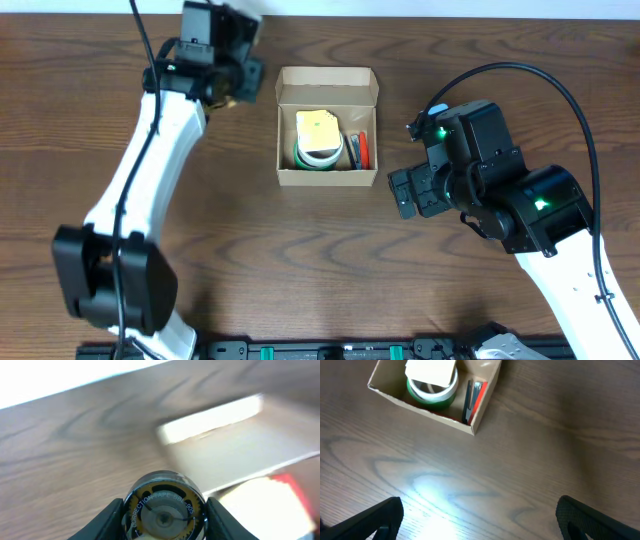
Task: Pack container
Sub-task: 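Carry the correction tape into the box and release it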
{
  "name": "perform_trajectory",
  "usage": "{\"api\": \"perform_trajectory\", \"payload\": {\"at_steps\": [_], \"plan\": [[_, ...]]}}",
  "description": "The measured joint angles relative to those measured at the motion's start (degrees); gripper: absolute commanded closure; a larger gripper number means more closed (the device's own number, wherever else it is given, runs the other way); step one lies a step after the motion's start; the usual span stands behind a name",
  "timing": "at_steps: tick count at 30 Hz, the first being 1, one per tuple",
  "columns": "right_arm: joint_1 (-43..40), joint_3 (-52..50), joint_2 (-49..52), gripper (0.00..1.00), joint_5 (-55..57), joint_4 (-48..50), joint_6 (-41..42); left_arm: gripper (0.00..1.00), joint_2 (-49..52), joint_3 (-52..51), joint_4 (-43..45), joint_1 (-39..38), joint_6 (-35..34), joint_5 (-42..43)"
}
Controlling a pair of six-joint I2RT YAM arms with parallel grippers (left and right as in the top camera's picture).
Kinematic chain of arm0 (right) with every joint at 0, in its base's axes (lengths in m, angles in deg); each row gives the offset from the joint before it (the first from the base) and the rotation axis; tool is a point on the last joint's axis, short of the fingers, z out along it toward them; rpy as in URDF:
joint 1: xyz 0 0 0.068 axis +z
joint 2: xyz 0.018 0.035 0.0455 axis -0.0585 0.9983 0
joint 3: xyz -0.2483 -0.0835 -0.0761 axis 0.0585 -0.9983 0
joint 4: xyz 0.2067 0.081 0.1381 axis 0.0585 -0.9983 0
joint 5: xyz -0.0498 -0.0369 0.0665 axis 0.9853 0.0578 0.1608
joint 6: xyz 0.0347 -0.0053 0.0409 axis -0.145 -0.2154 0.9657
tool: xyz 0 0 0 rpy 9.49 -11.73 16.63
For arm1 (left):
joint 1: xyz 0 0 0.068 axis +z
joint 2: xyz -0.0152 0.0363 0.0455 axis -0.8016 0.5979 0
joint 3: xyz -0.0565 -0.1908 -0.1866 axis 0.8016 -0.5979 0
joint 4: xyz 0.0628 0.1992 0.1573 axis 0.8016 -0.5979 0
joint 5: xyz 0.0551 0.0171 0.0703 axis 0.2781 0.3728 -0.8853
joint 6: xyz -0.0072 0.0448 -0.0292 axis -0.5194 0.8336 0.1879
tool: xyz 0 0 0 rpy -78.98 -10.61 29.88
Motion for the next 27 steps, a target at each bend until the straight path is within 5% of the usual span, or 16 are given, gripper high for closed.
{"api": "perform_trajectory", "payload": {"at_steps": [12, 22, 24, 27], "plan": [[0.0, 0.0, 0.0, 0.01, 0.0, 0.0, 0.0, 0.82, 3.4, 0.1, 1.0, -18.6, -15.7, 3.1], [0.0, 0.0, 0.0, 0.01, 0.0, 0.0, 0.0, 0.80, 5.9, 0.1, 1.5, -23.2, -28.0, -1.3], [0.0, 0.0, 0.0, 0.01, 0.0, 0.0, 0.0, 0.69, 6.2, 0.1, 1.5, -23.2, -29.7, -1.7], [0.0, 0.0, 0.0, 0.01, 0.0, 0.0, 0.0, 0.36, 6.6, 0.1, 2.1, -23.2, -31.3, -1.9]]}}
